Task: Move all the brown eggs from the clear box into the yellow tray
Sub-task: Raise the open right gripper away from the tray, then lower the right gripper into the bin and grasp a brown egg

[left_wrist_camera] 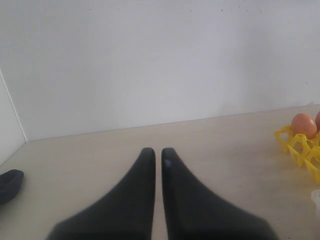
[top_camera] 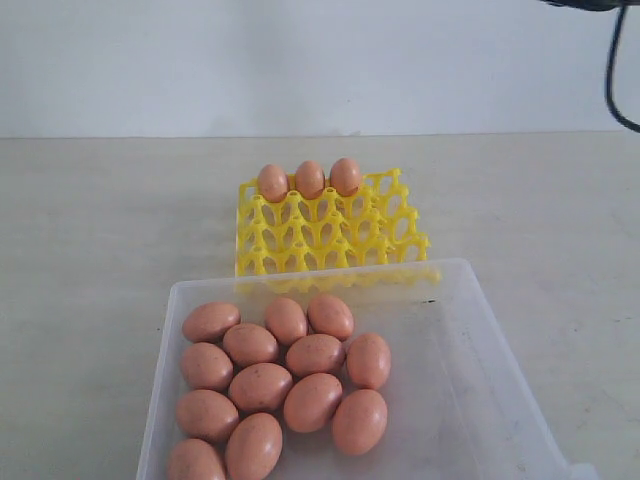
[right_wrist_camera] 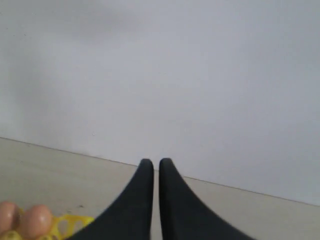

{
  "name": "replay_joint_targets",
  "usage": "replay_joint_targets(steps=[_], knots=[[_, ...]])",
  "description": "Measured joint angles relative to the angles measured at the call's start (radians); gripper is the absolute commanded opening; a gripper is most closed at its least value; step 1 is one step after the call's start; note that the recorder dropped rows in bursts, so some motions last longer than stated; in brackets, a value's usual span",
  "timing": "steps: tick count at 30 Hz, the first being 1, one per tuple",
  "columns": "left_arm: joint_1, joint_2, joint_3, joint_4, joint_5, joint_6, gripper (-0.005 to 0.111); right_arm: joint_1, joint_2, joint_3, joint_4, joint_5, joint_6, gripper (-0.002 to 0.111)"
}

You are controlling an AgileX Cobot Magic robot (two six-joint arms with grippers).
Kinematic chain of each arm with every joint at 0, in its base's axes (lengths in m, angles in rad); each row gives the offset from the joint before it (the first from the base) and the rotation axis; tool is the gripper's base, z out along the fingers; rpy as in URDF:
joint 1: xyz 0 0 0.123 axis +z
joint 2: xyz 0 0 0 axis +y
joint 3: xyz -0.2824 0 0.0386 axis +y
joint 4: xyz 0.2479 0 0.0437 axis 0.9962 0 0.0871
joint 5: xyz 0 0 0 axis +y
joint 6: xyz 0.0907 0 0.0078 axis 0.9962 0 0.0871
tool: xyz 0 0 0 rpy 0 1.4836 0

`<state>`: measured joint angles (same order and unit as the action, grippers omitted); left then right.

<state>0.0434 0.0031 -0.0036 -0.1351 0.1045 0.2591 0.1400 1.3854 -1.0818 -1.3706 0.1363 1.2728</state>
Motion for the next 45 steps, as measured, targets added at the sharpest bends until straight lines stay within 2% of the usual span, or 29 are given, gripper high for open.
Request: replay_joint_targets(steps=[4, 11, 13, 14, 15, 16, 17, 18, 19, 21, 23, 27, 30, 34, 38, 42, 44, 45], knots=[[0.000, 0.000, 0.000, 0.000, 0.000, 0.000, 0.004, 0.000, -0.123, 0.101, -0.003, 0.141, -0.131, 0.000], [0.000, 0.000, 0.000, 0.000, 0.000, 0.000, 0.004, 0.000, -0.191, 0.198, 0.026, 0.488, -0.323, 0.000], [0.000, 0.000, 0.000, 0.000, 0.000, 0.000, 0.004, 0.000, -0.193, 0.200, 0.216, 0.616, -0.532, 0.000], [0.000, 0.000, 0.000, 0.000, 0.000, 0.000, 0.004, 0.000, -0.199, 0.198, 0.464, 0.672, -0.757, 0.000], [0.000, 0.000, 0.000, 0.000, 0.000, 0.000, 0.004, 0.000, -0.201, 0.192, 0.588, 0.688, -0.871, 0.000], [0.000, 0.000, 0.000, 0.000, 0.000, 0.000, 0.004, 0.000, -0.201, 0.176, 0.949, 0.712, -1.195, 0.000], [0.000, 0.000, 0.000, 0.000, 0.000, 0.000, 0.004, 0.000, -0.201, 0.170, 1.099, 0.721, -1.329, 0.000], [0.000, 0.000, 0.000, 0.000, 0.000, 0.000, 0.004, 0.000, -0.201, 0.157, 1.459, 0.756, -1.651, 0.000], [0.000, 0.000, 0.000, 0.000, 0.000, 0.000, 0.004, 0.000, -0.201, 0.154, 1.697, 0.773, -1.825, 0.000], [0.000, 0.000, 0.000, 0.000, 0.000, 0.000, 0.004, 0.000, -0.197, 0.148, 1.991, 0.786, -1.976, 0.000], [0.000, 0.000, 0.000, 0.000, 0.000, 0.000, 0.004, 0.000, -0.163, 0.138, 2.157, 0.814, -1.958, 0.000], [0.000, 0.000, 0.000, 0.000, 0.000, 0.000, 0.004, 0.000, 0.019, 0.025, 2.217, 1.009, -1.950, 0.000], [0.000, 0.000, 0.000, 0.000, 0.000, 0.000, 0.004, 0.000, 0.125, -0.089, 2.207, 1.065, -1.944, 0.000], [0.000, 0.000, 0.000, 0.000, 0.000, 0.000, 0.004, 0.022, 0.247, -0.207, 2.039, 1.069, -1.830, 0.000], [0.000, 0.000, 0.000, 0.000, 0.000, 0.000, 0.004, 0.080, 0.330, -0.234, 1.810, 1.072, -1.727, 0.000], [0.000, 0.000, 0.000, 0.000, 0.000, 0.000, 0.004, 0.142, 0.389, -0.235, 1.745, 1.078, -1.692, 0.001], [0.000, 0.000, 0.000, 0.000, 0.000, 0.000, 0.004, 0.173, 0.418, -0.236, 1.738, 1.075, -1.688, 0.005], [0.000, 0.000, 0.000, 0.000, 0.000, 0.000, 0.004, 0.185, 0.429, -0.236, 1.736, 1.071, -1.688, 0.011]])
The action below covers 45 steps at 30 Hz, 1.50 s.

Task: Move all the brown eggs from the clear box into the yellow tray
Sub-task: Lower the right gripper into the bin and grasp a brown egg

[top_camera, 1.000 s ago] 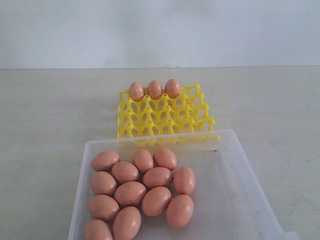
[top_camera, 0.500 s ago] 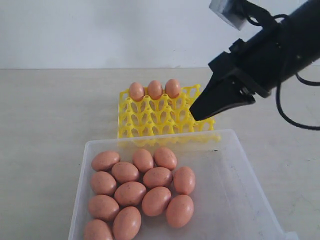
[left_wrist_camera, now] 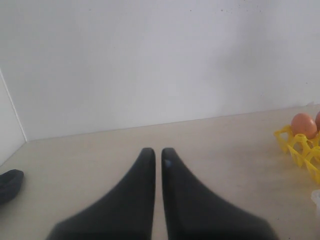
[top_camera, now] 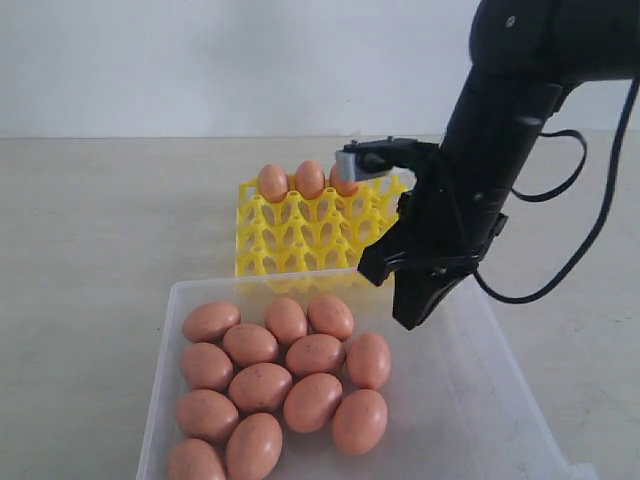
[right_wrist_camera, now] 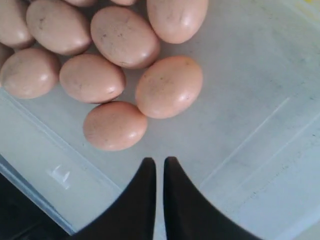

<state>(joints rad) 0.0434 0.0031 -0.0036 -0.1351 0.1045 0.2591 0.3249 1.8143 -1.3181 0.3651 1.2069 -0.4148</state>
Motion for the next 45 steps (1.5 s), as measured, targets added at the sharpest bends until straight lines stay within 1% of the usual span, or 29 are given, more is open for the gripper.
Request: replay_joint_targets(steps=[2, 3, 6, 8, 12, 19, 28, 30, 32, 37, 39, 45], knots=[[0.000, 0.000, 0.000, 0.000, 0.000, 0.000, 0.004, 0.024, 0.030, -0.002, -0.012, -0.015, 0.000, 0.024], [0.000, 0.000, 0.000, 0.000, 0.000, 0.000, 0.004, 0.029, 0.041, -0.002, -0.016, -0.024, 0.000, 0.034], [0.000, 0.000, 0.000, 0.000, 0.000, 0.000, 0.004, 0.035, 0.073, -0.002, -0.020, -0.065, 0.013, 0.056], [0.000, 0.000, 0.000, 0.000, 0.000, 0.000, 0.004, 0.035, 0.091, -0.003, -0.024, -0.097, 0.029, 0.063], [0.000, 0.000, 0.000, 0.000, 0.000, 0.000, 0.004, 0.035, 0.109, -0.003, -0.025, -0.136, 0.097, 0.063], [0.000, 0.000, 0.000, 0.000, 0.000, 0.000, 0.004, 0.035, 0.145, -0.005, 0.000, -0.150, 0.234, 0.063], [0.000, 0.000, 0.000, 0.000, 0.000, 0.000, 0.004, 0.035, 0.201, -0.005, 0.044, -0.196, 0.288, 0.063], [0.000, 0.000, 0.000, 0.000, 0.000, 0.000, 0.004, 0.035, 0.217, -0.005, 0.046, -0.198, 0.297, 0.061], [0.000, 0.000, 0.000, 0.000, 0.000, 0.000, 0.004, 0.035, 0.238, -0.005, 0.046, -0.200, 0.300, 0.054], [0.000, 0.000, 0.000, 0.000, 0.000, 0.000, 0.004, 0.035, 0.261, -0.007, 0.058, -0.200, 0.307, 0.015], [0.000, 0.000, 0.000, 0.000, 0.000, 0.000, 0.004, 0.035, 0.261, -0.009, 0.062, -0.200, 0.307, 0.001], [0.000, 0.000, 0.000, 0.000, 0.000, 0.000, 0.004, 0.035, 0.261, -0.009, 0.062, -0.202, 0.273, 0.000]])
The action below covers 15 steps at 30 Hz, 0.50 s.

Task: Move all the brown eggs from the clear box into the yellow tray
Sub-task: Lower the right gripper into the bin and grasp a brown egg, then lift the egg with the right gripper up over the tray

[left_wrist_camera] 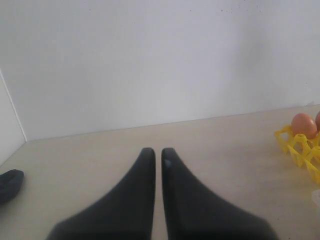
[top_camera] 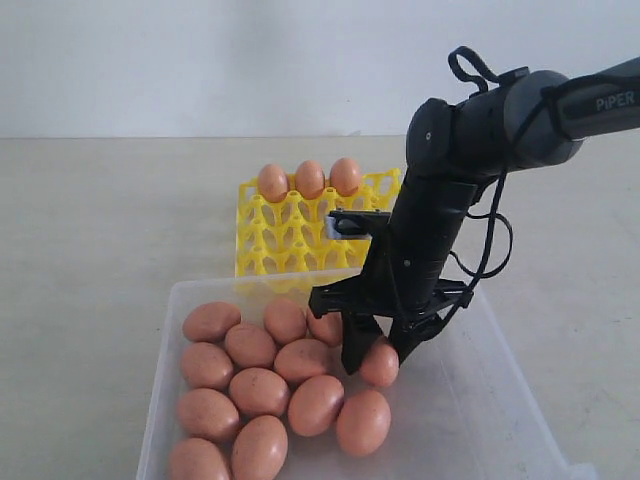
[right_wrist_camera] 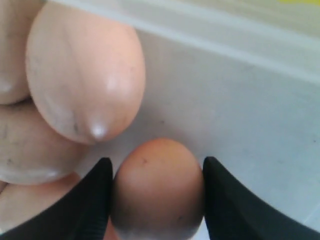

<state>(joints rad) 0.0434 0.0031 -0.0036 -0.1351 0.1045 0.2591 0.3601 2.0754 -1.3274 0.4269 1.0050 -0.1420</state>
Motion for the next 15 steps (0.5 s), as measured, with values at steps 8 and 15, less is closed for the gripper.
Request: replay_joint_targets(steps=[8, 15], knots=[[0.000, 0.000, 0.000, 0.000, 0.000, 0.000, 0.004, 0.000, -0.002, 0.000, 0.000, 0.033, -0.063, 0.000], [0.000, 0.000, 0.000, 0.000, 0.000, 0.000, 0.004, 0.000, -0.140, 0.065, 0.053, -0.220, -0.031, 0.000]])
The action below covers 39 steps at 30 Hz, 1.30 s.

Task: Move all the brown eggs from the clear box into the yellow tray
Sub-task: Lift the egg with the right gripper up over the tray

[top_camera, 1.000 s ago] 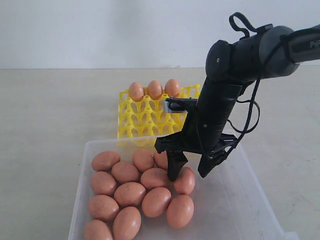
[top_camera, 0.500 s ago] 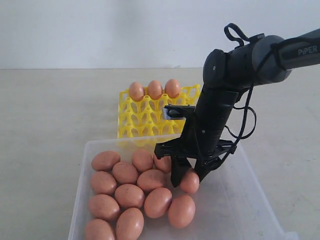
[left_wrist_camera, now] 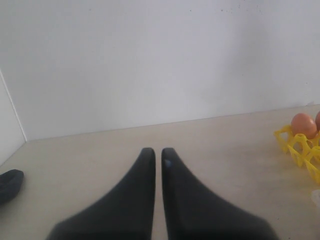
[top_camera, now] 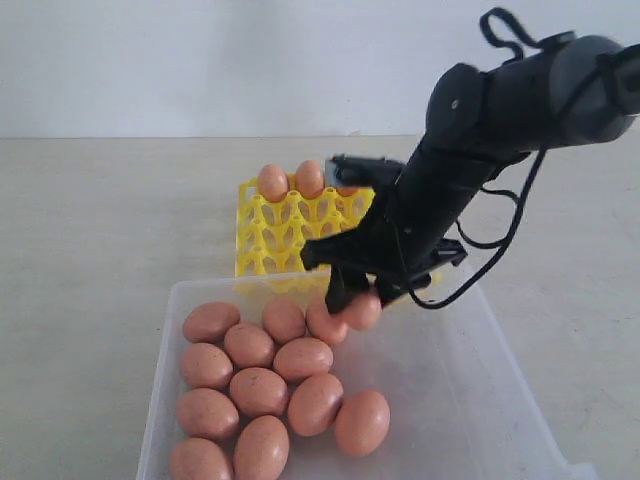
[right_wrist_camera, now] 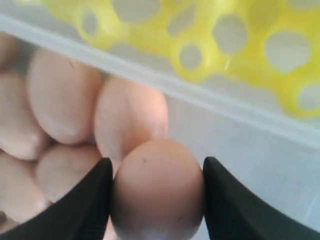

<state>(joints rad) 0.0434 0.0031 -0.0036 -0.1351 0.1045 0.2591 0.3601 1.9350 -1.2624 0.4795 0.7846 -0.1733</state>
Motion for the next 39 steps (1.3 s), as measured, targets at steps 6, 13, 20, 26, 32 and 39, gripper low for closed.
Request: replay_joint_targets(steps=[6, 13, 20, 26, 32, 39], knots=[[0.000, 0.000, 0.000, 0.000, 0.000, 0.000, 0.004, 0.000, -0.268, 0.183, 0.058, -0.415, -0.002, 0.000], [0.000, 0.000, 0.000, 0.000, 0.000, 0.000, 0.004, 0.000, -0.536, 0.455, 0.060, -0.897, -0.141, 0.000], [0.000, 0.000, 0.000, 0.000, 0.000, 0.000, 0.004, 0.000, -0.686, 0.653, 0.061, -1.355, -0.264, 0.000], [0.000, 0.000, 0.000, 0.000, 0.000, 0.000, 0.004, 0.000, -0.555, 0.621, 0.052, -1.444, -0.654, 0.000], [0.000, 0.000, 0.000, 0.000, 0.000, 0.000, 0.004, 0.000, -0.389, 0.469, 0.064, -1.428, -0.891, 0.000], [0.000, 0.000, 0.000, 0.000, 0.000, 0.000, 0.004, -0.037, -0.270, 0.202, 0.168, -1.222, -0.667, 0.000]])
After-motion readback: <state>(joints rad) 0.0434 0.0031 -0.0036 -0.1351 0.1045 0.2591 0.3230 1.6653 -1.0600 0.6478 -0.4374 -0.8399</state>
